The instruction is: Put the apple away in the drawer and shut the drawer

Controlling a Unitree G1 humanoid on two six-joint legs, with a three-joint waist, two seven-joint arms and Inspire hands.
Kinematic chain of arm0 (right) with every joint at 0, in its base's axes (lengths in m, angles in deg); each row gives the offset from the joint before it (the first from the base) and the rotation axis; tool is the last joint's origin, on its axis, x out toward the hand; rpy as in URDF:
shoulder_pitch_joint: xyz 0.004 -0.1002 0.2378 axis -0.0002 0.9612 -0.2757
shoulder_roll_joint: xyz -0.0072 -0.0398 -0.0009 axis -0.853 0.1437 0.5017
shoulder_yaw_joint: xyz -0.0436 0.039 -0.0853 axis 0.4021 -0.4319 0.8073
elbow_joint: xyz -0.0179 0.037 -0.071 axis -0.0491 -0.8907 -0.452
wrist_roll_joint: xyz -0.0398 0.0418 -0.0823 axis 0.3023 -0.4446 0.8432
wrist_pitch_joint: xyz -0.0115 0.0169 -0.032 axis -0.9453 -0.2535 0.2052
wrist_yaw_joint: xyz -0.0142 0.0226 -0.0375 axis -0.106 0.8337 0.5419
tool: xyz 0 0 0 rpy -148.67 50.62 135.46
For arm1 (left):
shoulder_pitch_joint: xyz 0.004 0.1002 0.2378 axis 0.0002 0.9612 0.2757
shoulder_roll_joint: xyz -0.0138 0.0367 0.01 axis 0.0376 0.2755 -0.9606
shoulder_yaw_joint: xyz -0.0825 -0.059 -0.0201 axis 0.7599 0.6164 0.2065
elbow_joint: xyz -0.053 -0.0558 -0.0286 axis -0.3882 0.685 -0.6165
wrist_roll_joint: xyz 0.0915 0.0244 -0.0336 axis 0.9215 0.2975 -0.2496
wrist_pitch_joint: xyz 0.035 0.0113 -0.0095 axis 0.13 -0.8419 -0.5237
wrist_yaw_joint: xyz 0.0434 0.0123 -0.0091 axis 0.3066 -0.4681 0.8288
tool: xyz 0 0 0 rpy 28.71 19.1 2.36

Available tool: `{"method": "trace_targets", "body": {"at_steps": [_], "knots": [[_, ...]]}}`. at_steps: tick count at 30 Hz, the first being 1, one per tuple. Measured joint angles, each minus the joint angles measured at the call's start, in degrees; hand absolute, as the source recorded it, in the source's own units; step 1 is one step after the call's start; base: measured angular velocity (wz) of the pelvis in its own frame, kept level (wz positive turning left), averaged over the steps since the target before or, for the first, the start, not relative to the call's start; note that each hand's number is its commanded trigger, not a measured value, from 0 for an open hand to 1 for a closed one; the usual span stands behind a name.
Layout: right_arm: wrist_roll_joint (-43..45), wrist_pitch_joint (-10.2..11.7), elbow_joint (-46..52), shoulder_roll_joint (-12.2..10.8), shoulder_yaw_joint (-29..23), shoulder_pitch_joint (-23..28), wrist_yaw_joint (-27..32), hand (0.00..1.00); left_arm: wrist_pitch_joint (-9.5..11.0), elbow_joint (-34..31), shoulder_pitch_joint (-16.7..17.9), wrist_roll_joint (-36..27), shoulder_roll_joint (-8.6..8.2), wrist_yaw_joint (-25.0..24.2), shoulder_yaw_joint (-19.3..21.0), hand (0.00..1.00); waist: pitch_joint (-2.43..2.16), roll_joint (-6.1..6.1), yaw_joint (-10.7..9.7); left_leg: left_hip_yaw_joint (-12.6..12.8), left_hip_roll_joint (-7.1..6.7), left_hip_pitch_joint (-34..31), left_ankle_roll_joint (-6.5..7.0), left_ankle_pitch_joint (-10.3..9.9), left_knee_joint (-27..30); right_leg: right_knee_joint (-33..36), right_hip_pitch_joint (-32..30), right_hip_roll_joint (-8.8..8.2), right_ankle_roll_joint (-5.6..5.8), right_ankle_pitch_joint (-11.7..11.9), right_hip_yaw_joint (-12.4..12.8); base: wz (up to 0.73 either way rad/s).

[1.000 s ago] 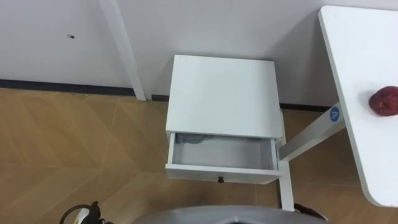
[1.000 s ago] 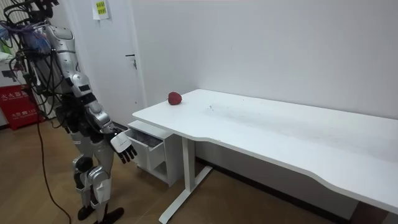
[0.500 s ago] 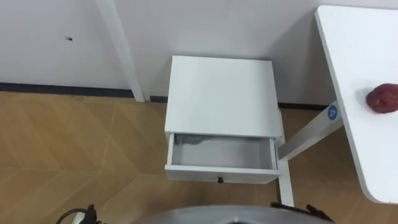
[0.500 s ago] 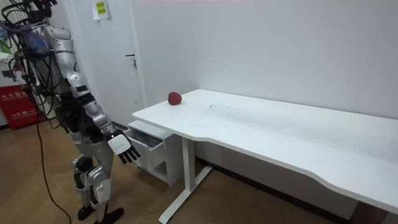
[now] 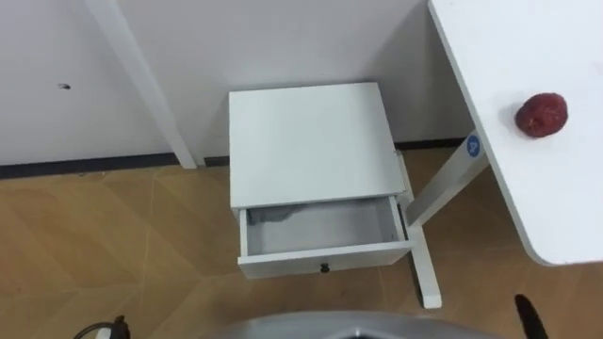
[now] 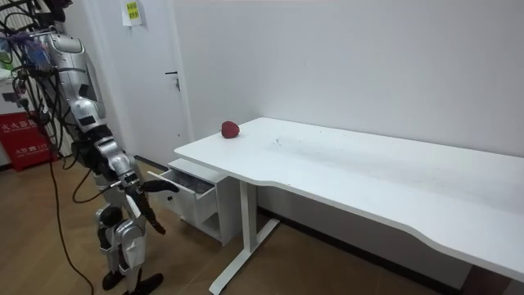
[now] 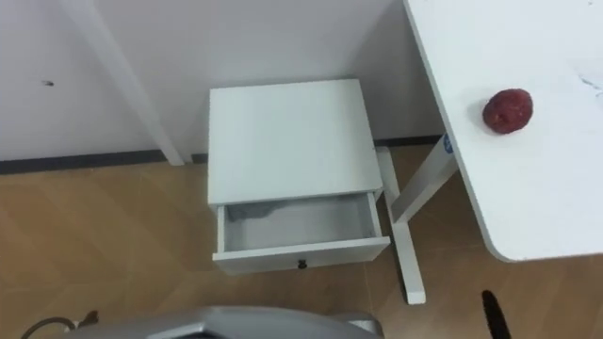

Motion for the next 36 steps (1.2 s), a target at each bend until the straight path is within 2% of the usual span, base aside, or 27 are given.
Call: {"method": "trace_targets", "body": {"at_steps": [4,6,9,14,16,18,21,23,26,29,31,34,36], "knots": [[-4.8,0.1,2.2,-0.1,-1.3,-0.7,2.9,0.0,-0.2,-0.5,-0.1,0.1,0.18,-0.7,0.1,0.0,-0.25,-0.49,-0.3,0.4,-0.01,-0.7,0.01,0.0,0.3,0.1,-0.9,-0.1,0.0,0.0,0.0,-0.05],[-5.4,0.2,5.0,-0.1,-1.3,-0.8,4.5,0.0,-0.2,-0.6,0.2,0.0,0.78,-1.0,0.1,0.0,-0.2,-0.82,-0.7,0.6,0.02,-1.0,0.02,0.0,0.4,0.1,-1.1,-0.13,0.0,0.0,0.0,-0.03],[-5.5,1.7,9.0,0.1,-2.2,-1.2,6.7,0.0,-0.1,-0.7,0.2,0.0,1.75,-1.0,0.7,0.0,-0.08,-1.35,-0.9,0.6,0.07,-1.0,0.01,0.0,0.5,0.0,-1.0,-0.06,-0.06,0.1,0.0,0.0],[-5.3,4.6,20.4,0.2,-6.3,-1.4,12.1,0.0,0.0,-4.1,0.9,0.1,1.72,-1.0,1.0,0.0,-0.01,-1.26,-1.2,0.8,0.07,-1.3,0.01,0.0,0.3,-0.1,-1.2,-0.05,-0.03,0.1,0.0,0.0],[-5.3,6.3,26.7,0.4,-6.3,-1.1,15.4,0.0,0.1,-6.5,1.4,0.0,1.66,-1.0,1.0,0.0,-0.24,-1.38,-1.3,0.8,0.06,-2.0,0.02,0.0,0.4,0.1,-1.9,-0.03,-0.03,0.1,0.2,-0.02],[-4.7,7.3,31.3,0.7,-6.4,-1.6,17.6,0.0,0.6,-6.9,1.9,0.0,1.75,-1.0,1.0,0.0,0.01,-1.34,-1.3,1.1,0.07,-2.1,0.02,0.0,0.6,0.1,-1.8,-0.03,-0.03,0.1,0.4,-0.05],[-4.6,8.7,33.2,2.5,-6.4,-3.7,20.4,0.0,1.6,-6.8,1.9,-0.1,1.71,-0.8,0.8,0.0,0.08,-1.58,-1.9,1.1,0.07,-1.9,0.02,0.0,0.6,0.0,-1.3,-0.05,-0.03,0.1,0.4,0.01],[-3.5,8.9,35.1,2.9,-7.4,-4.8,23.0,0.0,2.0,-6.8,2.1,0.0,1.7,-0.8,0.8,0.0,0.2,-1.85,-2.1,1.0,0.08,-1.9,0.02,0.0,0.6,-0.1,-1.2,-0.03,-0.03,0.1,0.3,0.0],[4.3,10.2,41.3,3.7,-7.8,-5.2,27.7,0.0,2.0,-6.9,2.3,0.1,1.68,-0.9,0.8,0.0,0.28,-2.03,-2.3,0.6,0.09,-2.1,0.02,0.0,0.4,-0.1,-1.4,-0.01,-0.03,0.1,0.1,0.05],[11.6,10.4,43.3,4.7,-7.7,-5.7,29.5,0.0,2.0,-6.8,2.6,0.1,1.56,-1.0,0.8,0.0,0.26,-2.03,-2.1,0.6,0.08,-2.3,0.02,0.0,0.4,-0.1,-1.7,0.04,-0.03,0.1,0.5,0.0],[20.2,10.6,45.2,5.1,-7.1,-6.0,30.6,0.0,2.0,-6.8,2.7,0.1,1.56,-1.0,0.8,0.0,0.2,-1.79,-2.1,0.5,0.08,-2.9,0.02,0.0,0.6,-0.1,-2.2,-0.03,-0.03,0.1,0.0,0.04],[27.8,10.6,45.5,6.1,-4.3,-6.0,31.7,0.0,2.0,-6.8,2.8,0.0,1.56,-1.0,0.0,0.0,0.14,-1.76,-2.0,0.5,0.1,-2.8,0.02,0.0,0.6,-0.2,-2.1,0.0,-0.03,0.1,0.0,0.0],[33.8,10.5,45.7,6.2,-2.7,-6.0,32.5,0.0,2.1,-7.0,2.6,0.1,1.56,-1.0,-0.5,0.0,0.13,-1.68,-1.1,0.7,0.1,-2.7,0.02,0.0,0.7,-0.2,-2.2,0.0,-0.03,0.1,0.3,-0.06]]}}
